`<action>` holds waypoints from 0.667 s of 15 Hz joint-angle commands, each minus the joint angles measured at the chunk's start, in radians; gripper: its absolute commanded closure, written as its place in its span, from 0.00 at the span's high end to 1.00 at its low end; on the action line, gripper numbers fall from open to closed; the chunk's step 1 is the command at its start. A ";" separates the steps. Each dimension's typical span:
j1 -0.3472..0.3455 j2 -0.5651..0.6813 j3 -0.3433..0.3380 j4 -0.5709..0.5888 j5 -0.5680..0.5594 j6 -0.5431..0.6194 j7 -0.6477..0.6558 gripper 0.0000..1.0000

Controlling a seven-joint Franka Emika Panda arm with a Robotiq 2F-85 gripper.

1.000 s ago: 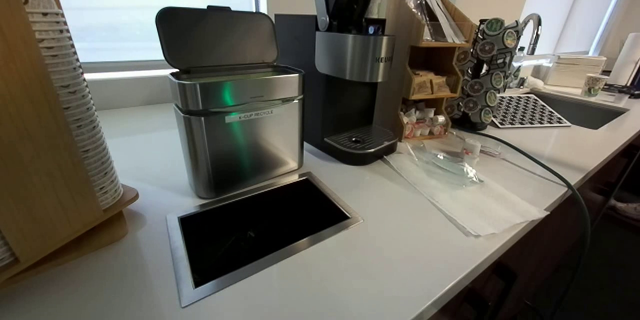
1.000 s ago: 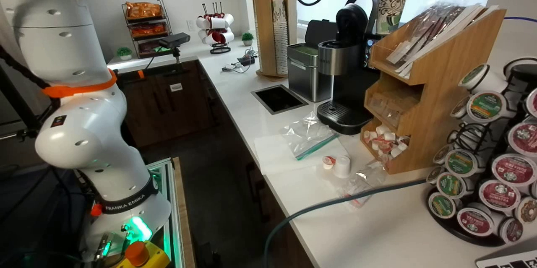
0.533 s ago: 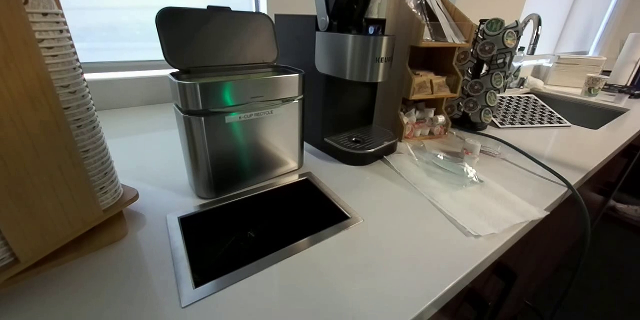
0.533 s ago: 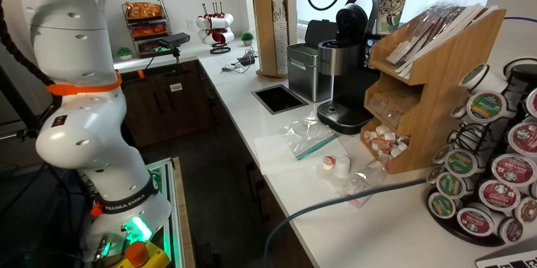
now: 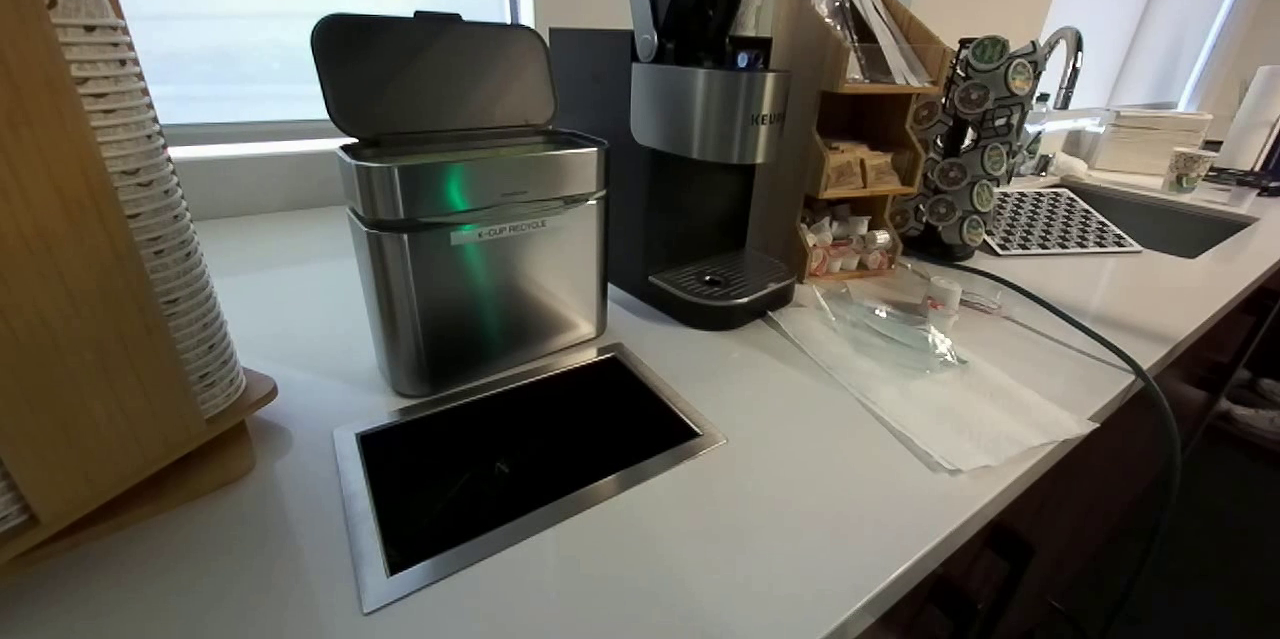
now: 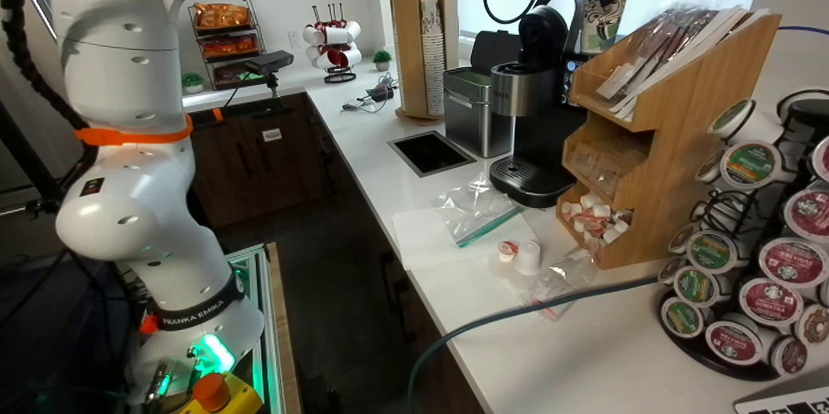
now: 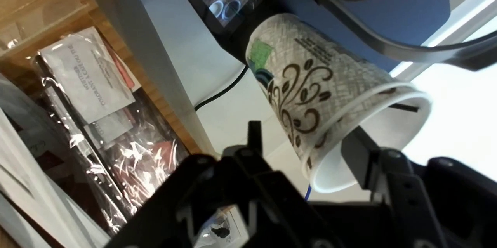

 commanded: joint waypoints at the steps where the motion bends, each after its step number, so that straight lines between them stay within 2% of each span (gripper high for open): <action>1: 0.003 -0.007 -0.003 0.012 -0.016 -0.055 0.006 0.26; 4: 0.006 -0.043 -0.004 -0.028 -0.024 -0.055 0.015 0.04; 5: 0.006 -0.054 -0.003 -0.038 -0.022 -0.062 0.014 0.00; 10: 0.001 -0.137 0.001 -0.127 -0.009 -0.096 -0.005 0.01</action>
